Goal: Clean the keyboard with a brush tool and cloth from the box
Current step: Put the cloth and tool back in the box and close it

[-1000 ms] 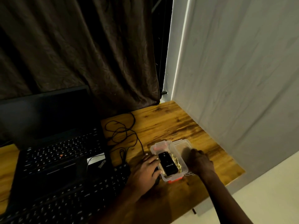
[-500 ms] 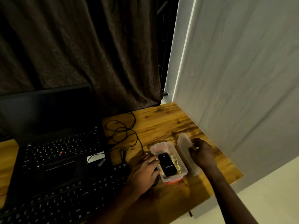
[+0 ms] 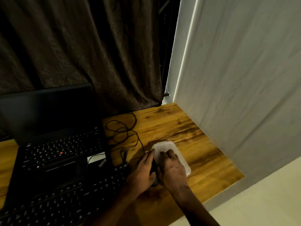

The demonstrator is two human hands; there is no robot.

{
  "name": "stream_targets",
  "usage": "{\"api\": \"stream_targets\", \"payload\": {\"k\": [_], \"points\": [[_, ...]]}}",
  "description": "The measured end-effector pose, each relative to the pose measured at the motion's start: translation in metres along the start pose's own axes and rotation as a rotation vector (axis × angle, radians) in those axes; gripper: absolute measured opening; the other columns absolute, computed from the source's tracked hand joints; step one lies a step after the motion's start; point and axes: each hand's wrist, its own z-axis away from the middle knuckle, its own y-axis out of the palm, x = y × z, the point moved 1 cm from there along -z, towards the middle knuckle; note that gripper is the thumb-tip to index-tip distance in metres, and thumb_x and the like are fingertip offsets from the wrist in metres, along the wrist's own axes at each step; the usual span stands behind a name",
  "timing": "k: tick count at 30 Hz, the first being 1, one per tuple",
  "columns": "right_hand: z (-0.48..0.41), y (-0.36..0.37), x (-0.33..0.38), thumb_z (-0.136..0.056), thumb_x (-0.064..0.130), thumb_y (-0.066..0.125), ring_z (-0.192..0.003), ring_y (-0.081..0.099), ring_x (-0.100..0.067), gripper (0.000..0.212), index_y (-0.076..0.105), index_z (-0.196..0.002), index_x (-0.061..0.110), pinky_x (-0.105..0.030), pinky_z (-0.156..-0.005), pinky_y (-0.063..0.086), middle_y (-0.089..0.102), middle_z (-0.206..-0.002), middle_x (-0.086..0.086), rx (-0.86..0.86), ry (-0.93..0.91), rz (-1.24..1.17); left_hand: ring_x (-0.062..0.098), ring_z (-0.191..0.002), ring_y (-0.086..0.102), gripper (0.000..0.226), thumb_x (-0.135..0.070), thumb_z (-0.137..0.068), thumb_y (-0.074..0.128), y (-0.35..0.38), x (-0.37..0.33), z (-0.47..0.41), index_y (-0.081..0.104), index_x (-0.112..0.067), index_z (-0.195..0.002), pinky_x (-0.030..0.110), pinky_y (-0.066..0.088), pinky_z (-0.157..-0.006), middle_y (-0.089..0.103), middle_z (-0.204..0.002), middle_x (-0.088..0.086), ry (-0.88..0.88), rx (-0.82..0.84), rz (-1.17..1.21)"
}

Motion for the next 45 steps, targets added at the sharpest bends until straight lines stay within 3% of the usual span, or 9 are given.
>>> {"api": "stream_targets", "payload": {"k": [5,11,16,22,25,32,36,41,45], "points": [[0.003,0.006,-0.006,-0.087,0.045,0.038,-0.119,0.057,-0.025,0.06,0.055,-0.135,0.014,-0.035,-0.101,0.049,0.057,-0.131,-0.009,0.007,-0.095,-0.202,0.014,-0.147,0.025,0.067,-0.012,-0.097,0.05,-0.009,0.003,-0.01,0.023,-0.028,-0.156,0.024,0.028,-0.114,0.021,-0.161,-0.009,-0.017,-0.035,0.069],[0.006,-0.022,-0.035,-0.085,0.04,0.039,-0.103,0.058,-0.025,0.042,0.065,-0.113,0.022,-0.04,-0.08,0.054,0.065,-0.112,-0.003,-0.164,0.018,-0.134,0.011,-0.145,0.028,0.048,-0.03,-0.101,0.051,-0.014,0.001,-0.028,0.041,-0.027,-0.148,0.034,0.031,-0.117,0.028,-0.158,-0.013,0.0,-0.044,0.042],[0.034,-0.01,-0.062,-0.089,0.031,0.054,-0.116,0.052,-0.024,0.046,0.053,-0.133,0.019,-0.043,-0.092,0.051,0.055,-0.128,-0.004,-0.221,0.213,-0.317,0.016,-0.145,0.029,0.056,-0.041,-0.098,0.056,-0.023,-0.014,-0.048,0.04,-0.023,-0.149,0.032,0.029,-0.115,0.027,-0.159,-0.007,0.022,-0.015,-0.006],[0.053,0.008,-0.063,-0.09,0.04,0.066,-0.095,0.064,-0.017,0.038,0.055,-0.124,0.025,-0.028,-0.074,0.055,0.066,-0.109,-0.002,-0.108,0.603,-0.81,0.023,-0.147,0.026,0.092,-0.046,-0.08,0.078,-0.02,-0.023,-0.077,0.028,-0.024,-0.154,0.042,0.03,-0.117,0.022,-0.162,0.001,-0.08,0.155,-0.07],[0.049,0.015,-0.068,-0.088,0.047,0.066,-0.091,0.07,-0.021,0.048,0.056,-0.128,0.023,-0.043,-0.08,0.06,0.069,-0.108,-0.002,-0.092,0.593,-0.804,0.026,-0.146,0.027,0.105,-0.039,-0.075,0.083,-0.018,-0.023,-0.085,0.019,-0.024,-0.157,0.042,0.033,-0.114,0.024,-0.161,0.004,-0.161,0.212,-0.034],[0.044,0.01,-0.069,-0.089,0.057,0.058,-0.084,0.071,-0.017,0.05,0.052,-0.129,0.028,-0.039,-0.07,0.062,0.071,-0.101,0.002,-0.043,0.535,-0.676,0.029,-0.15,0.019,0.123,-0.029,-0.077,0.084,-0.02,-0.029,-0.098,-0.008,-0.017,-0.157,0.039,0.029,-0.117,0.012,-0.165,0.009,-0.332,0.334,0.045],[0.046,0.007,-0.072,-0.088,0.062,0.055,-0.091,0.07,-0.016,0.052,0.052,-0.13,0.031,-0.037,-0.078,0.059,0.071,-0.105,0.003,-0.039,0.516,-0.601,0.029,-0.15,0.017,0.131,-0.032,-0.073,0.087,-0.022,-0.026,-0.102,-0.013,-0.016,-0.156,0.04,0.028,-0.118,0.007,-0.166,0.009,-0.366,0.37,0.037],[0.055,-0.01,-0.073,-0.091,0.025,0.067,-0.077,0.066,0.009,0.039,0.052,-0.127,0.03,-0.004,-0.06,0.047,0.066,-0.089,0.016,-0.061,0.325,-0.665,0.028,-0.152,0.011,0.128,-0.028,-0.075,0.086,-0.022,-0.029,-0.101,-0.012,-0.017,-0.157,0.041,0.026,-0.119,-0.007,-0.166,0.003,-0.36,0.36,0.035],[0.06,-0.012,-0.08,-0.091,0.008,0.068,-0.082,0.068,0.006,0.049,0.057,-0.13,0.036,-0.007,-0.07,0.051,0.067,-0.096,0.009,0.024,0.202,-0.701,0.027,-0.152,0.01,0.127,-0.027,-0.075,0.086,-0.02,-0.03,-0.1,-0.011,-0.017,-0.157,0.041,0.025,-0.12,-0.005,-0.167,0.003,-0.359,0.34,0.048]]}}
